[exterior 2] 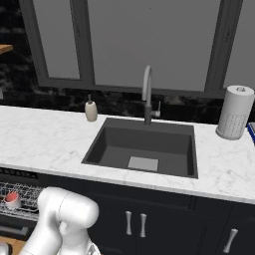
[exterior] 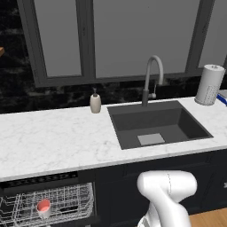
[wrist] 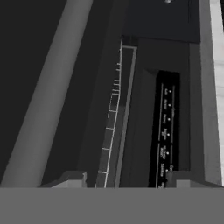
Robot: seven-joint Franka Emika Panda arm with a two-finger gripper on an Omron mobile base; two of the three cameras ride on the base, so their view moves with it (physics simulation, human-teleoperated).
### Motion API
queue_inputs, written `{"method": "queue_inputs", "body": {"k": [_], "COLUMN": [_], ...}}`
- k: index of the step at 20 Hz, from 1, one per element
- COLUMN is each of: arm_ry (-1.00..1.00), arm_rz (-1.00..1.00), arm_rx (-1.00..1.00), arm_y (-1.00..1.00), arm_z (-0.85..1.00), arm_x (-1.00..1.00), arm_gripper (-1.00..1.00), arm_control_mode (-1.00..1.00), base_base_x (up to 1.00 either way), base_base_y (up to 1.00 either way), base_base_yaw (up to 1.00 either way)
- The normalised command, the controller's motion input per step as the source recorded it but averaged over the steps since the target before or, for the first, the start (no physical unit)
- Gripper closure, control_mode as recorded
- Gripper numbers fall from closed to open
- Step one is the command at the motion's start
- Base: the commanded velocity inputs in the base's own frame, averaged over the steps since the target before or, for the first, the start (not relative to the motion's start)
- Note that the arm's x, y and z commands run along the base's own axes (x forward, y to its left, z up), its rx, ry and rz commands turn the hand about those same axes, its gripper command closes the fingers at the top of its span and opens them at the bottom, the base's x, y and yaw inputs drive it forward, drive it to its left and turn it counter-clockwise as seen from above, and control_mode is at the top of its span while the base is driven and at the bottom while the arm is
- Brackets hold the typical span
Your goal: Pick up the cup and bowl from the counter, place them in the dishwasher, and close the dishwasher door.
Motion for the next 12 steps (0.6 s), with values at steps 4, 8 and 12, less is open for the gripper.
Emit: {"method": "queue_inputs", "body": {"k": [4, 8, 12], "arm_ry": [0.05, 0.04, 0.01], "arm_rz": [0.0, 0.0, 0.0], "arm_rx": [0.11, 0.1, 0.11], "arm_y": [-0.6, -0.58, -0.53], "arm_z": [0.0, 0.0, 0.0], "arm_x": [1.0, 1.0, 1.0], "arm_gripper": [-1.0, -1.0, -1.0], "arm_control_mode": [-1.0, -1.0, -1.0], "base_base_x": [0.0, 0.0, 0.0], "base_base_y": [0.0, 0.0, 0.0], "base_base_yaw": [0.0, 0.0, 0.0]}}
